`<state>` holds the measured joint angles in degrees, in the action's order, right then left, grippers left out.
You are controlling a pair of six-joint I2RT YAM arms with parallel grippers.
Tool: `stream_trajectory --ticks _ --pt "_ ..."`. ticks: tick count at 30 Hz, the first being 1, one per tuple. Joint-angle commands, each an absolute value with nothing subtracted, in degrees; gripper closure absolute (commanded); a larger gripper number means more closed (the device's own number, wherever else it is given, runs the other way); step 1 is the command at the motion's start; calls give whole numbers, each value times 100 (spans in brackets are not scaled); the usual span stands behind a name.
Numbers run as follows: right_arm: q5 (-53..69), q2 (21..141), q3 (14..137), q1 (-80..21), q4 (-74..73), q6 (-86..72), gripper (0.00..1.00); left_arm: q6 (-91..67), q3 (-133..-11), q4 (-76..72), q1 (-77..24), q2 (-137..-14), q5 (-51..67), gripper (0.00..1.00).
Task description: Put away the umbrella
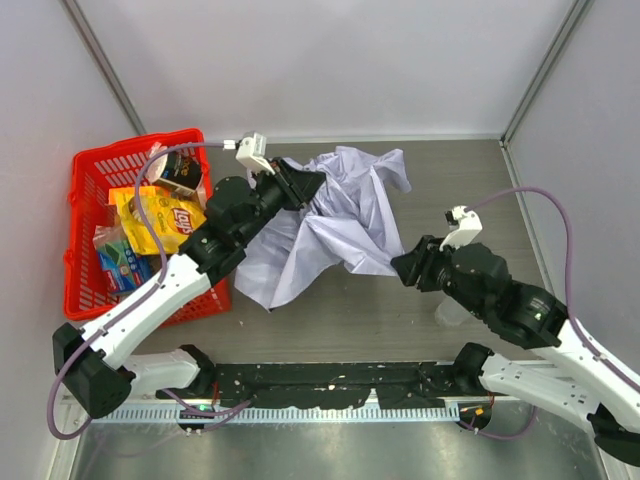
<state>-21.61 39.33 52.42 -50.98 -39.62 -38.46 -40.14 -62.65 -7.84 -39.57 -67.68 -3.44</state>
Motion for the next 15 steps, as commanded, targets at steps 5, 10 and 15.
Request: stream_trajectory --ticks 5,10,15 --pt "-545 4570 7125 -5115 -3859 -1927 32 -4298 -6600 -1107 -3894 -6758 -475 100" --pt "637 5158 7945 -5115 -3613 -1363 31 -4341 -6855 -424 -3894 -7013 -527 100" --pt "600 5870 7701 -5264 -2814 -1239 32 -4605 -7127 -18 -3894 -7181 -632 100"
